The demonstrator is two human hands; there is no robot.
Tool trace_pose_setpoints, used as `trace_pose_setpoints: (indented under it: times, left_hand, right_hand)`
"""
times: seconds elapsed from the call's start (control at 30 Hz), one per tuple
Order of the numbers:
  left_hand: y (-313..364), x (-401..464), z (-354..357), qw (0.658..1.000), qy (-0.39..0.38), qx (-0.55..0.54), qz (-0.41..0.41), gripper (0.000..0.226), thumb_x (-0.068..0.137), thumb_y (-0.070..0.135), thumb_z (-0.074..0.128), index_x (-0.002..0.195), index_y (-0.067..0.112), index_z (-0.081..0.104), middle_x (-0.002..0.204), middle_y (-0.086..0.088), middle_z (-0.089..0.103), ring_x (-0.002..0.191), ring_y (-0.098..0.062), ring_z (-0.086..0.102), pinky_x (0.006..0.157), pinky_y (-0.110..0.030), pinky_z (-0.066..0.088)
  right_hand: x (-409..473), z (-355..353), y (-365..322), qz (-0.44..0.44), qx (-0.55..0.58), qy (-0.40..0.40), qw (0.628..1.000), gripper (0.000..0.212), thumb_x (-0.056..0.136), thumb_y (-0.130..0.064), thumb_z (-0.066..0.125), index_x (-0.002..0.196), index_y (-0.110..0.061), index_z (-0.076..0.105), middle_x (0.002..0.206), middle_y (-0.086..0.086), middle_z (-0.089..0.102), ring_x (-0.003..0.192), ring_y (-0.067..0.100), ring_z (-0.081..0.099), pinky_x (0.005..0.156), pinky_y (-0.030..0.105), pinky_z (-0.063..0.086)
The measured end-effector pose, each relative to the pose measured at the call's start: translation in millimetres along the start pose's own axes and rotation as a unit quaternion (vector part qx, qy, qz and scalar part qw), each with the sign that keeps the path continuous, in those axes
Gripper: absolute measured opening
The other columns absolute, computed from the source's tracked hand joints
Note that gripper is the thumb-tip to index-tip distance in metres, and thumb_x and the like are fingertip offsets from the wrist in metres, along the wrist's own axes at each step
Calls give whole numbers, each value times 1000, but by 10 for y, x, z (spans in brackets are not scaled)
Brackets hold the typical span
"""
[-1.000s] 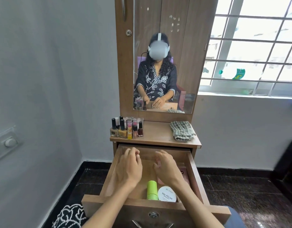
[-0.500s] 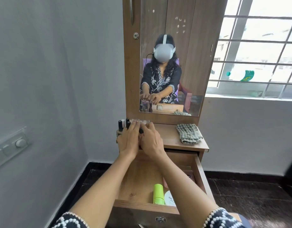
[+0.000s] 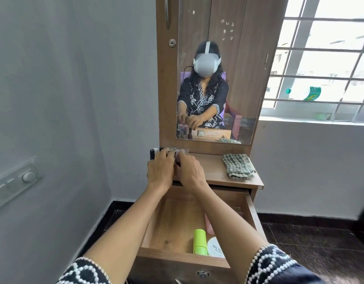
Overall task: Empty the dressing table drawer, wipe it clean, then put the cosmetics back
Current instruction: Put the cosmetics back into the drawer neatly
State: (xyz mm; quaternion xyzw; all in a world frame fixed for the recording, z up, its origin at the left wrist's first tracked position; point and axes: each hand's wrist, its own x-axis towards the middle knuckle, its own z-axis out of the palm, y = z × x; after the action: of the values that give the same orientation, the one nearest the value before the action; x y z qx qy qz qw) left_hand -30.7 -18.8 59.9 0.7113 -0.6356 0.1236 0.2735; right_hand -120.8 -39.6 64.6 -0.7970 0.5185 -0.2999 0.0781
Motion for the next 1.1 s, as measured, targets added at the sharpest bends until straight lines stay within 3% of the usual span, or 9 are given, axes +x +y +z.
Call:
trace_pose_setpoints:
  times: [0.17,0.43,0.57,0.7,0.97,1.1]
  left_hand:
    - [-31,-52,6,1000,-6,-12,-3,25,95,20,49,120,16,51,118,-6,53,106,-22,50,82,-32,45]
    - [-116,-281,-129,999,-12,-35,6,25,97,26,47,121,23,54,122,3,57,113,-19,48,90,-32,38]
    - [-207,-520,-236,997,-62,-45,25,11,95,29,50,103,26,57,110,9,63,103,-15,52,81,-29,35]
    - [-356,-825,-318,990,-121,-56,42,9,93,34,53,98,29,58,101,14,64,95,-10,53,79,-26,31]
    - [-520,-1190,-369,978,-196,-27,66,12,89,37,57,99,33,61,99,15,67,102,-8,55,92,-30,34]
    - [-533,-1203,-369,976,-200,9,82,12,89,33,58,101,32,62,97,14,69,104,-9,57,94,-31,36]
  right_hand:
    - [-61,23,35,3,58,18,998,17,88,-7,49,103,-12,52,105,8,62,94,29,59,75,41,50]
    - [-442,177,125,19,217,78,973,20,86,-10,56,104,-18,60,102,-2,65,86,15,63,77,35,56]
    - [-738,257,127,21,252,35,967,26,85,-6,56,107,-20,61,105,-4,66,87,9,64,79,26,55]
    - [-989,336,118,19,261,-15,965,27,83,-7,59,104,-23,64,102,-8,67,83,6,64,76,22,55]
    - [-1122,476,74,27,219,-127,967,25,80,-2,59,98,-15,69,89,-3,68,74,10,65,64,9,46]
    - [-1094,538,53,15,195,-165,967,26,76,-1,58,96,-12,69,94,5,72,84,18,67,74,26,54]
